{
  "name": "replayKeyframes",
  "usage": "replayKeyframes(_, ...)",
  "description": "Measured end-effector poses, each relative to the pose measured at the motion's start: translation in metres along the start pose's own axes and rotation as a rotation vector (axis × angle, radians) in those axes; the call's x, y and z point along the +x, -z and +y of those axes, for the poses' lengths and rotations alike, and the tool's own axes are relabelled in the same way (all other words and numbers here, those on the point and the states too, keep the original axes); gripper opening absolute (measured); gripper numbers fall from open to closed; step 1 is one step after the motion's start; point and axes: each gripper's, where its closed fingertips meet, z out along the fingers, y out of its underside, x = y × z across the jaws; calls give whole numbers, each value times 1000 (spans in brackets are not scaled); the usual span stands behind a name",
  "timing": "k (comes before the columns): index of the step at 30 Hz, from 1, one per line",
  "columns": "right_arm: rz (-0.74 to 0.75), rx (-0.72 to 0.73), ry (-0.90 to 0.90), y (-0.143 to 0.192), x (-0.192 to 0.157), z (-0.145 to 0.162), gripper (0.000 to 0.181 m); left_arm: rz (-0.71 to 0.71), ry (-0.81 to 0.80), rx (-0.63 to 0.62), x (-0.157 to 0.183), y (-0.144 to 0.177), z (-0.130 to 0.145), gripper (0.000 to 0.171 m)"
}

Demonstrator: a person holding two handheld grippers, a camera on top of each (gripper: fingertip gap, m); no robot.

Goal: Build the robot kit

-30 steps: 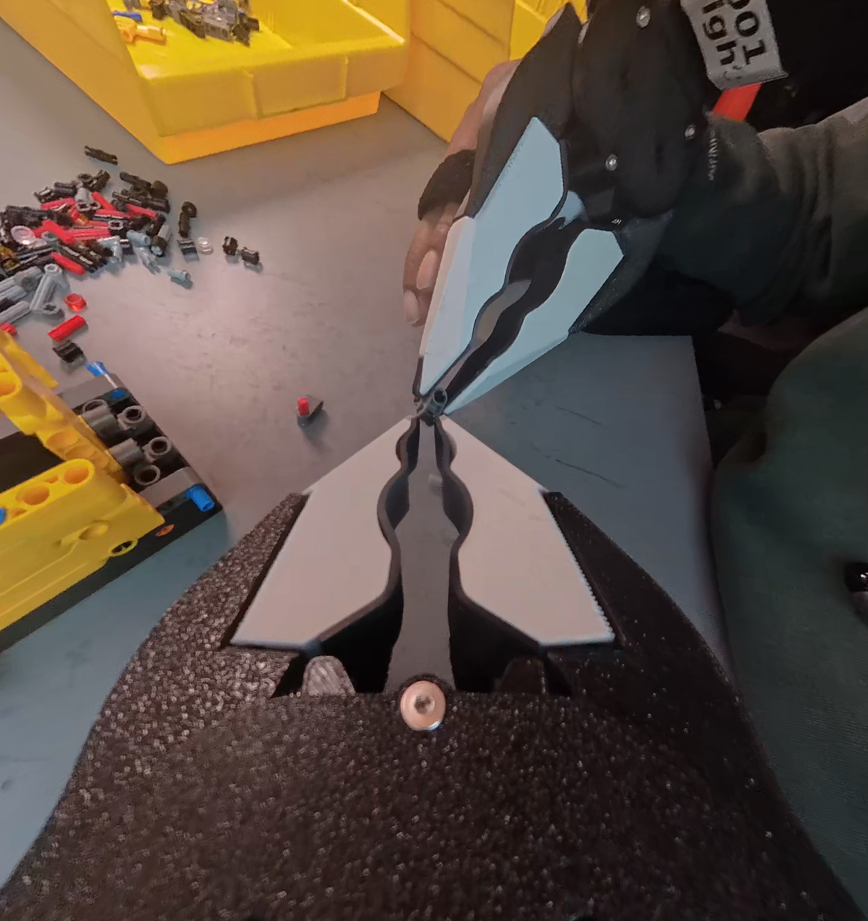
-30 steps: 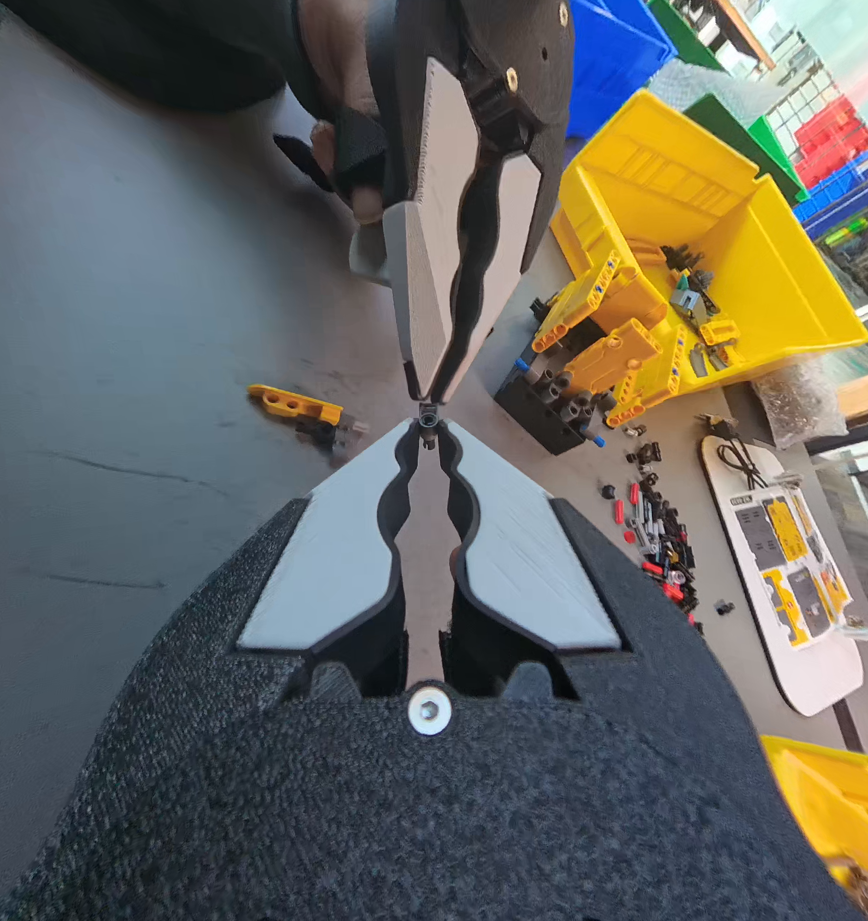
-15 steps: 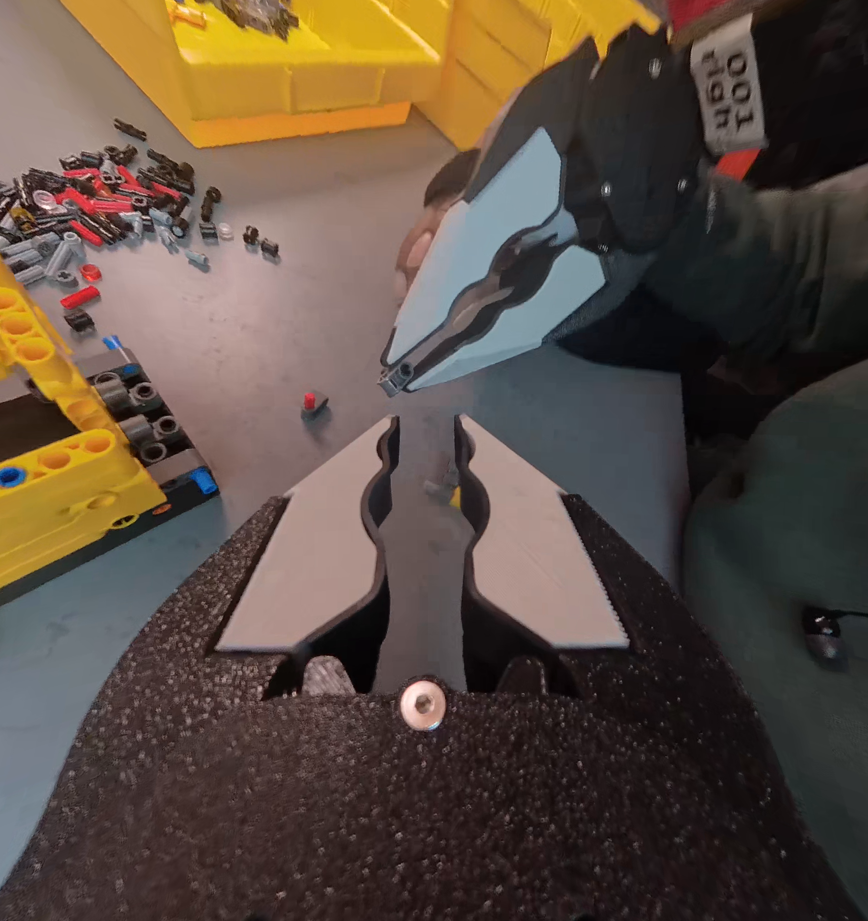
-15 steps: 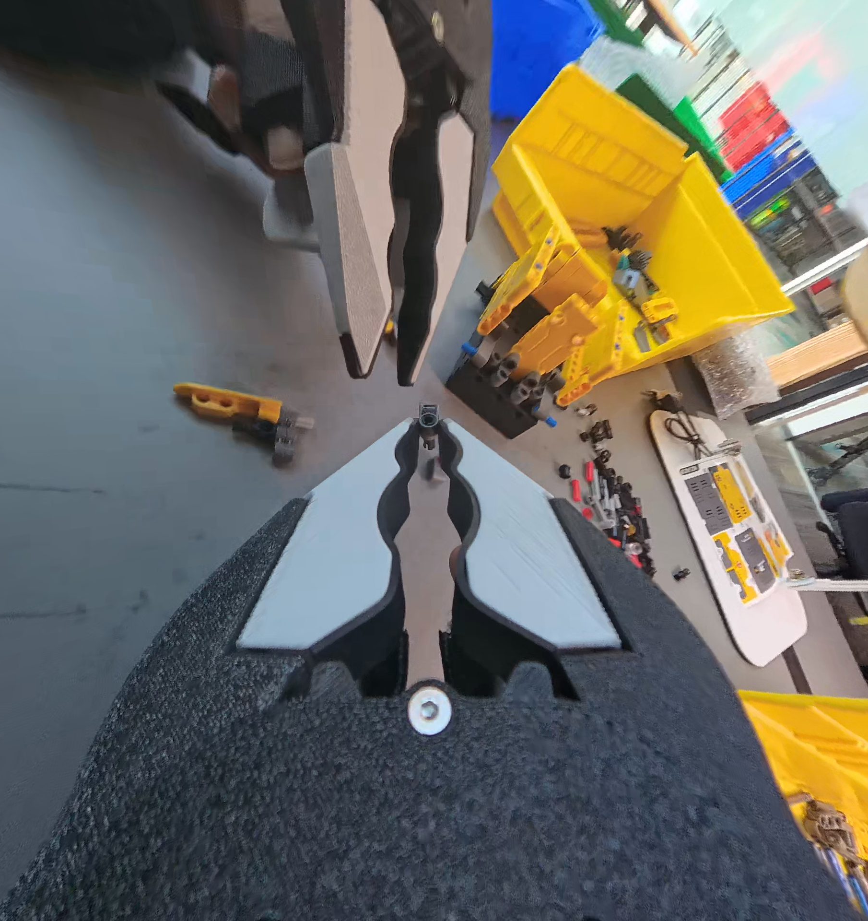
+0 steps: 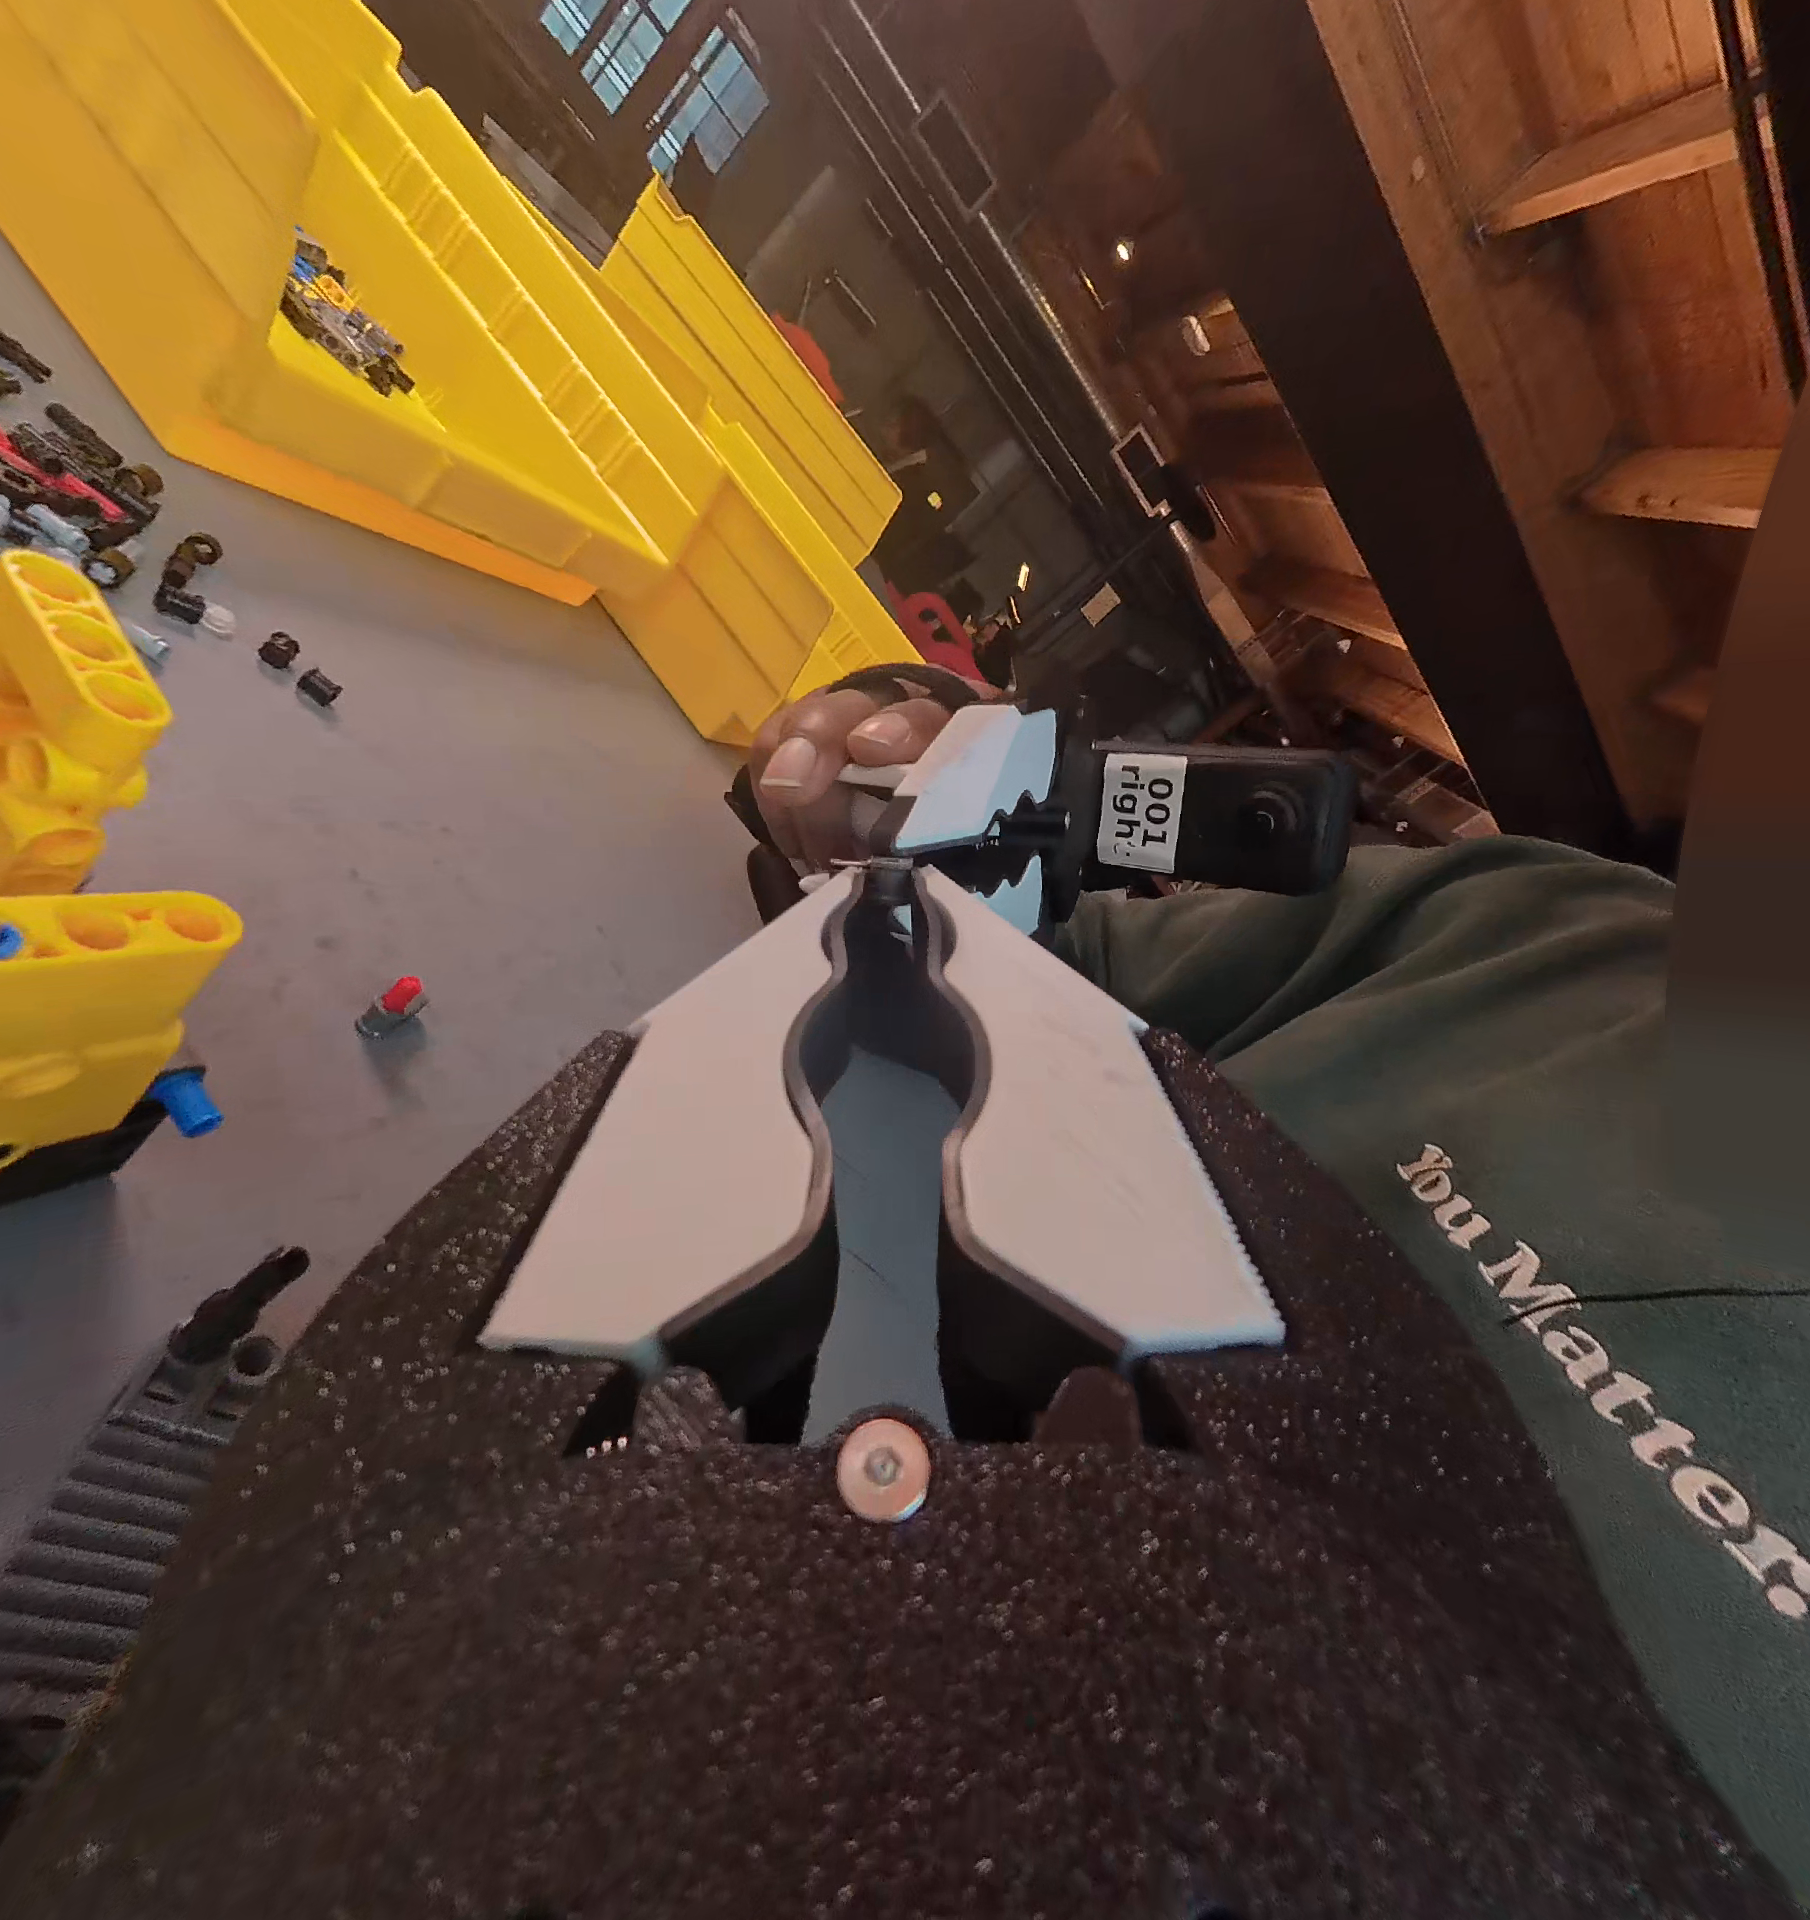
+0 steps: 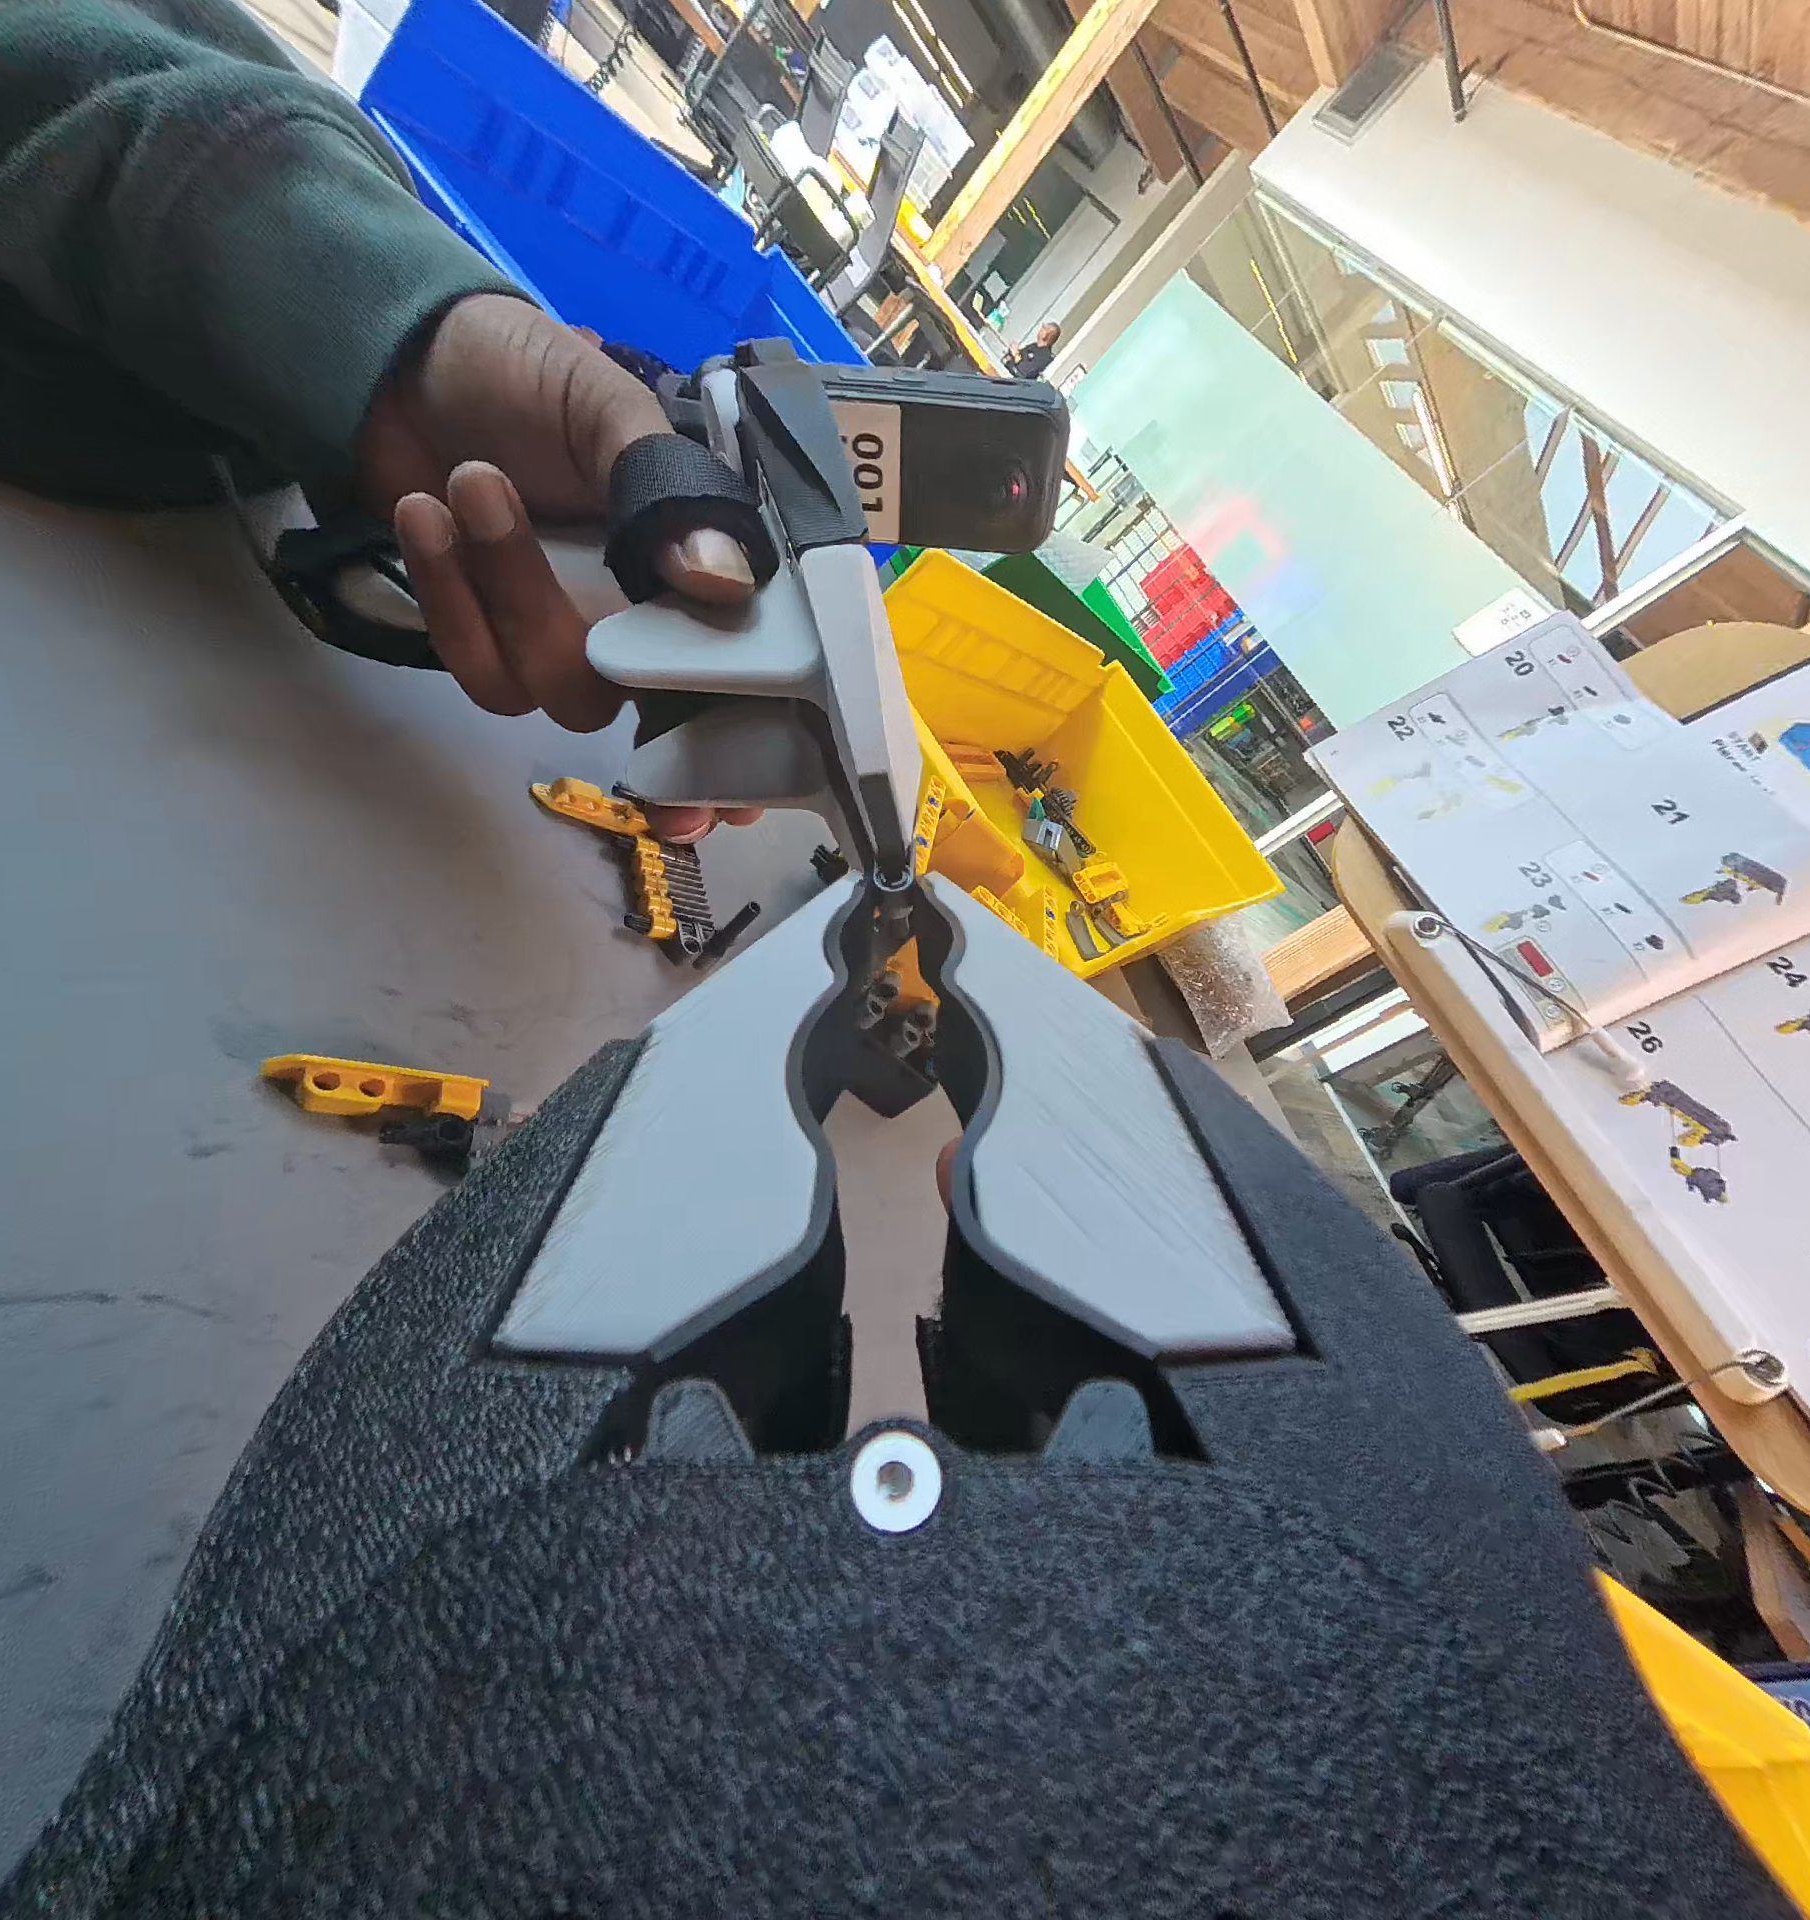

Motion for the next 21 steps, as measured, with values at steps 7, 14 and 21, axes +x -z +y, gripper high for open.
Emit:
replayKeyframes(7, -258, 24, -72, 12, -30, -5, 14, 79, -40, -264, 10, 4, 33, 6)
replayKeyframes(14, -412, 31, -49, 19, -59, -13, 19, 140, 10, -438, 14, 3, 64, 6)
replayKeyframes(21, -465, 26, -28, 20, -73, -15, 15, 181, 56, -483, 17, 2, 74, 6)
